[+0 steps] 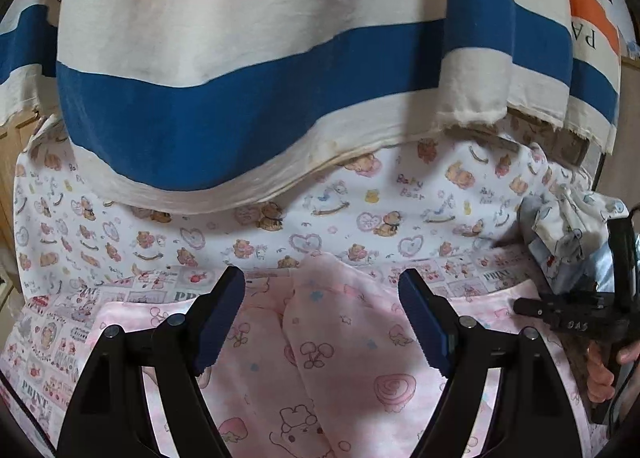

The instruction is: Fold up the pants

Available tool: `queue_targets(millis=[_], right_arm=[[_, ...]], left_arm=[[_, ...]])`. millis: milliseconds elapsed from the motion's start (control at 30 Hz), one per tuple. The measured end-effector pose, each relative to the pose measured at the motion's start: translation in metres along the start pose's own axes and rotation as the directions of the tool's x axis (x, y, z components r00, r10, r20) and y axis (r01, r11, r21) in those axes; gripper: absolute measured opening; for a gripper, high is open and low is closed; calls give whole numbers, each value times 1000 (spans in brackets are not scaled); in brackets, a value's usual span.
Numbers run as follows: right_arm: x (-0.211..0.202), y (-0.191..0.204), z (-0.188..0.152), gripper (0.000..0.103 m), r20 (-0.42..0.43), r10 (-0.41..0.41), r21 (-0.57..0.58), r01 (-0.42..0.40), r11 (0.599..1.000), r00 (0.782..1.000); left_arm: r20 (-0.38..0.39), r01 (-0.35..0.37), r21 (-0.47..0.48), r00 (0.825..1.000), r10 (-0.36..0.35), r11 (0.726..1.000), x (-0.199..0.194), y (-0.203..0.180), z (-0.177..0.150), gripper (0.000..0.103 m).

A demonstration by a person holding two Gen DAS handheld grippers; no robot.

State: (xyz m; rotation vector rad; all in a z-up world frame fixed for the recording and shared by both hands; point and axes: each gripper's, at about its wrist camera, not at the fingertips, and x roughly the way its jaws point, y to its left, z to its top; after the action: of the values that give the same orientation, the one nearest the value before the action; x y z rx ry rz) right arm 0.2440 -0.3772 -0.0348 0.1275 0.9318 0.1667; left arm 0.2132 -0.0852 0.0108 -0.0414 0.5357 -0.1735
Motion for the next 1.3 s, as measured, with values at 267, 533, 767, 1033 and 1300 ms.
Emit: queue_targets(millis=[267, 533, 767, 1033, 1300], right_arm=[[-45, -20, 3, 2, 143, -395, 64, 390, 919, 907], [-37, -6, 2, 1, 126, -536, -5, 541, 841, 835], [-73, 10, 0, 7, 220, -631, 40, 640, 767, 744], [-117, 64, 18, 85, 341, -503, 6, 533, 846, 795], [-47, 155, 44, 52, 66, -31, -166, 42, 985, 997]], left_arm=[[34, -44, 19, 998, 43, 999, -18, 4, 11, 81], [156, -268, 148, 957, 246, 952, -51, 0, 25, 96], [150, -318, 58, 940, 306, 946, -73, 52, 37, 101], [88, -384, 42, 921, 380, 922, -54, 123, 25, 101], [38, -350, 89, 937, 348, 933, -33, 136, 6, 101]])
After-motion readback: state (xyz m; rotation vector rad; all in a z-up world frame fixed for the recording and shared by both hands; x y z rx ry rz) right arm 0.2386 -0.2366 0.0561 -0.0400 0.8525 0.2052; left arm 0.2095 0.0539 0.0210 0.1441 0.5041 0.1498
